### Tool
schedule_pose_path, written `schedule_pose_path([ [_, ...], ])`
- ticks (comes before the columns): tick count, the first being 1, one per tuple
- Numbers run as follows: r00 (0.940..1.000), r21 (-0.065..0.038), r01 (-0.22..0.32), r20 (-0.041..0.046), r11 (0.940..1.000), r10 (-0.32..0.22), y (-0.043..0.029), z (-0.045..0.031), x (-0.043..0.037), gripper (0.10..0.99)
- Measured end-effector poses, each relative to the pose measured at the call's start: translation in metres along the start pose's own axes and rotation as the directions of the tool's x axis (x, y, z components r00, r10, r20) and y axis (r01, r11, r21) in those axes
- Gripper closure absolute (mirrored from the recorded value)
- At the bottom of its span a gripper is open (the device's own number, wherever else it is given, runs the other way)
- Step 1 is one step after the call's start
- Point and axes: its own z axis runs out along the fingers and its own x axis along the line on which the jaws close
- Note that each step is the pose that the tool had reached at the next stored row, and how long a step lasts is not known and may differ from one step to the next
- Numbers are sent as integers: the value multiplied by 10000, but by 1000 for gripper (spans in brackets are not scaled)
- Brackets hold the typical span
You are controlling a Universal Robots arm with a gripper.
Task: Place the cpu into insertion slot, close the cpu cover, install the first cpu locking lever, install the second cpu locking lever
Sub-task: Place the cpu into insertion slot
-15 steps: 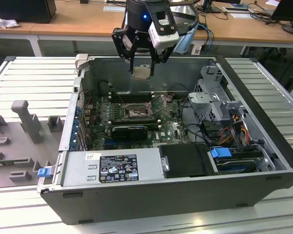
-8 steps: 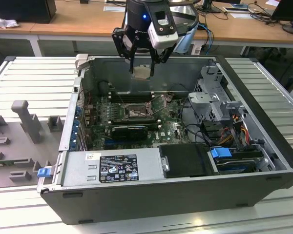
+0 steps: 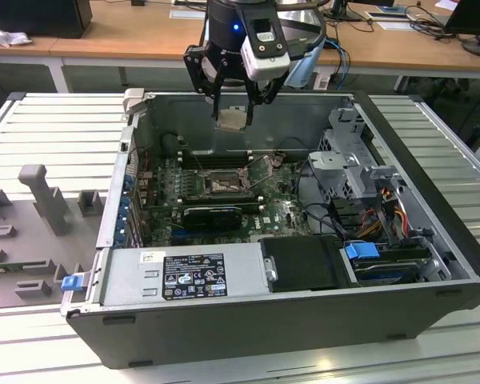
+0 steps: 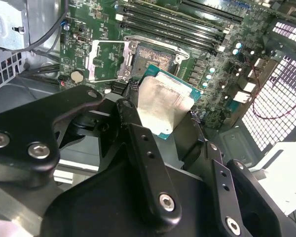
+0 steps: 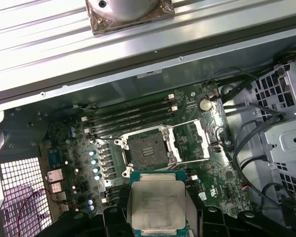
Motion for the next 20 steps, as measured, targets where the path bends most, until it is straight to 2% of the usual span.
schedule_pose_path([
  [5, 10000, 7, -16, -20, 10000, 16, -1, 13, 0, 557],
  [20, 9994, -2, -333, 9, 9994, 333, -1, 15, 0, 557],
])
